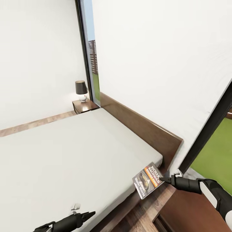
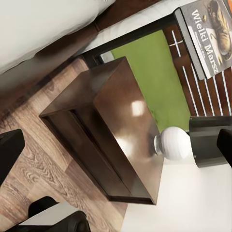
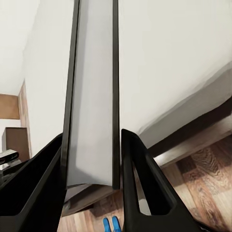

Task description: In the bedroom, move the book from the bed onto either nightstand, and place the two sandals side by side next to the bed.

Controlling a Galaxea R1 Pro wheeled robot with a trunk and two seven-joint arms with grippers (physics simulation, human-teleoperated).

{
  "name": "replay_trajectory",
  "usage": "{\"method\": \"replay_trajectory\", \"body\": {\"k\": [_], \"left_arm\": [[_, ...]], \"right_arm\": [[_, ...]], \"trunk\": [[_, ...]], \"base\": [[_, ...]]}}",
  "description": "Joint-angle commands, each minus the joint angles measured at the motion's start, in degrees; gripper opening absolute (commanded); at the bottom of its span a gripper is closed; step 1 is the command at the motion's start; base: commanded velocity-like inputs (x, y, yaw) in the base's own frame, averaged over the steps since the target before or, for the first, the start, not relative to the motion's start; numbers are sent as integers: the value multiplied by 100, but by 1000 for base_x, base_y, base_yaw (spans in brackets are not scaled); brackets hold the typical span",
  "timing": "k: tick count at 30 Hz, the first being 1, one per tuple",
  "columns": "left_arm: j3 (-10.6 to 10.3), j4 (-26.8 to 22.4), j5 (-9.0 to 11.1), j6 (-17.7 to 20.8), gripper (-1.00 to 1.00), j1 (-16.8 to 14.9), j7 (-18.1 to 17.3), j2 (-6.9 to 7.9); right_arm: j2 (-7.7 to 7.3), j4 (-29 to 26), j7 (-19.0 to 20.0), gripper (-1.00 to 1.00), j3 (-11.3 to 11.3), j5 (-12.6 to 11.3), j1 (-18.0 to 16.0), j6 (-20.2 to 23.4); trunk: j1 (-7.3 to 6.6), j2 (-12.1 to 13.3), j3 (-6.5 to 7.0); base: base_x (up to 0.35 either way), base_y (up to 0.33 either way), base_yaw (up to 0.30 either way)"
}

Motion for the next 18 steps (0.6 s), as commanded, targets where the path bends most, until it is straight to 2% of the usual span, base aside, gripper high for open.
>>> {"method": "replay_trajectory", "body": {"k": [1, 18], "left_arm": [[-48, -1, 55, 21, 100, -4, -15, 3], [-48, -2, 55, 21, 100, -4, -15, 3]], "right_arm": [[-6, 0, -5, -100, 25, -41, -5, 31], [-7, 0, -6, -100, 25, -58, -5, 31]], "trunk": [[2, -8, 1], [2, -8, 162]], "base": [[0, 0, 0], [0, 0, 0]]}}
